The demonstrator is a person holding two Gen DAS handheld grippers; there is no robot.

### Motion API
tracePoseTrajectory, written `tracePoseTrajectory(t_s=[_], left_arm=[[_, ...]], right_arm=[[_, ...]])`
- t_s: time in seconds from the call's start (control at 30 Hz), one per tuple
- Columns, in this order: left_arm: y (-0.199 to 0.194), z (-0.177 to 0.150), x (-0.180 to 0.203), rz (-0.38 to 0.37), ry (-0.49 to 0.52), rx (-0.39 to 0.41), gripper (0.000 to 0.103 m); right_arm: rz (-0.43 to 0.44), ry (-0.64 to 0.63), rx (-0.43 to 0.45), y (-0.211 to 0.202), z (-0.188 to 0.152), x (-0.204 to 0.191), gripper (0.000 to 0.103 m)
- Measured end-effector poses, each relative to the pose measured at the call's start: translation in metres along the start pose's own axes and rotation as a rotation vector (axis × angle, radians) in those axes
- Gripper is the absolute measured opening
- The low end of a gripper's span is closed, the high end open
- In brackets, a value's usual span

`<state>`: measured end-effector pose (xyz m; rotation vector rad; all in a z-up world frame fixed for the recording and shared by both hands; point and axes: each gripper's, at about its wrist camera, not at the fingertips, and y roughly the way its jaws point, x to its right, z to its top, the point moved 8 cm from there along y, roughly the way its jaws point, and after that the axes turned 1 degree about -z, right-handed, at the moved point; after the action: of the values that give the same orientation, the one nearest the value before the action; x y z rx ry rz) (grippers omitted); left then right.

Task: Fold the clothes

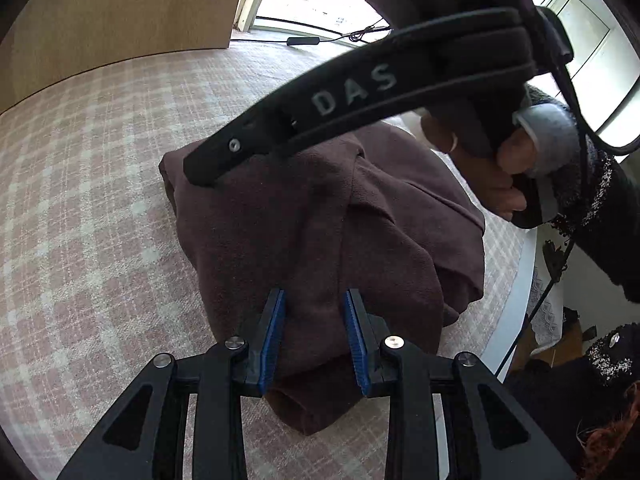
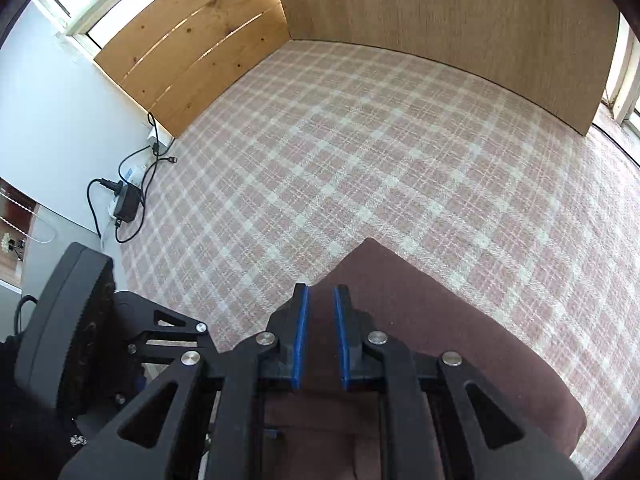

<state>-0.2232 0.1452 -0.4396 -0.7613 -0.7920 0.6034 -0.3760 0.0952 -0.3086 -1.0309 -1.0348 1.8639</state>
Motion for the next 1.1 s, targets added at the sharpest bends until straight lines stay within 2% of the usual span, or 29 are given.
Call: tracePoseTrajectory(t_s=[0.03, 0.07, 0.13, 0.27, 0.33, 0.4, 0.47, 0.53, 0.6, 0.67, 0.7, 0.73, 0.77, 0.83, 0.9, 0.97, 1.1], left_arm=[[0.002, -0.001, 0.0, 0.008, 0.004, 0.006, 0.03], [0.004, -0.002, 0.0, 0.011, 0.013, 0.014, 0.03], [0.0, -0.003, 0.0, -0.003, -0.011, 0.014, 0.03], [-0.023, 0.0, 0.002, 0.0, -0.059, 0.017, 0.028], [-0.036, 0.008, 0.011, 0.035, -0.032, 0.046, 0.028], [-0.035, 0.018, 0.027, 0.056, 0.024, 0.051, 0.028], [-0.019, 0.023, 0.041, 0.047, 0.063, 0.026, 0.028], [0.012, 0.012, 0.047, 0.023, 0.087, -0.053, 0.032], [0.027, 0.002, 0.044, 0.067, 0.122, -0.069, 0.03], [0.015, 0.003, 0.048, 0.061, 0.115, -0.102, 0.03], [0.005, 0.007, 0.048, 0.061, 0.103, -0.094, 0.03], [-0.009, 0.012, 0.045, 0.082, 0.096, -0.062, 0.033], [-0.022, 0.018, 0.037, 0.12, 0.081, -0.031, 0.036], [-0.038, 0.027, 0.012, 0.169, 0.006, 0.012, 0.047], [-0.041, 0.027, -0.016, 0.165, -0.13, 0.02, 0.047], [-0.027, 0.028, -0.033, 0.145, -0.231, 0.005, 0.047], [0.005, 0.02, -0.041, 0.152, -0.256, -0.067, 0.047]], right_arm=[[-0.027, -0.015, -0.021, 0.019, -0.003, 0.005, 0.008], [-0.006, -0.001, 0.008, 0.024, -0.002, 0.008, 0.007], [0.037, 0.07, 0.003, 0.016, -0.001, 0.014, 0.006], [-0.008, 0.108, 0.097, -0.042, -0.023, 0.024, 0.01], [-0.054, 0.109, 0.128, -0.07, -0.048, 0.027, 0.01], [-0.096, 0.146, 0.122, -0.082, -0.081, 0.036, 0.01], [-0.129, 0.192, 0.114, -0.084, -0.111, 0.05, 0.015], [-0.109, 0.263, 0.047, -0.063, -0.142, 0.066, 0.025], [-0.078, 0.272, 0.06, -0.062, -0.157, 0.071, 0.025], [-0.07, 0.317, 0.055, -0.085, -0.167, 0.076, 0.025], [-0.098, 0.339, 0.082, -0.098, -0.17, 0.083, 0.025], [-0.133, 0.36, 0.117, -0.112, -0.172, 0.091, 0.035], [-0.169, 0.381, 0.151, -0.126, -0.175, 0.099, 0.056], [-0.223, 0.426, 0.224, -0.148, -0.18, 0.115, 0.075], [-0.197, 0.498, 0.236, -0.144, -0.186, 0.132, 0.076], [-0.166, 0.531, 0.216, -0.131, -0.191, 0.14, 0.076], [-0.122, 0.56, 0.179, -0.107, -0.197, 0.15, 0.076]])
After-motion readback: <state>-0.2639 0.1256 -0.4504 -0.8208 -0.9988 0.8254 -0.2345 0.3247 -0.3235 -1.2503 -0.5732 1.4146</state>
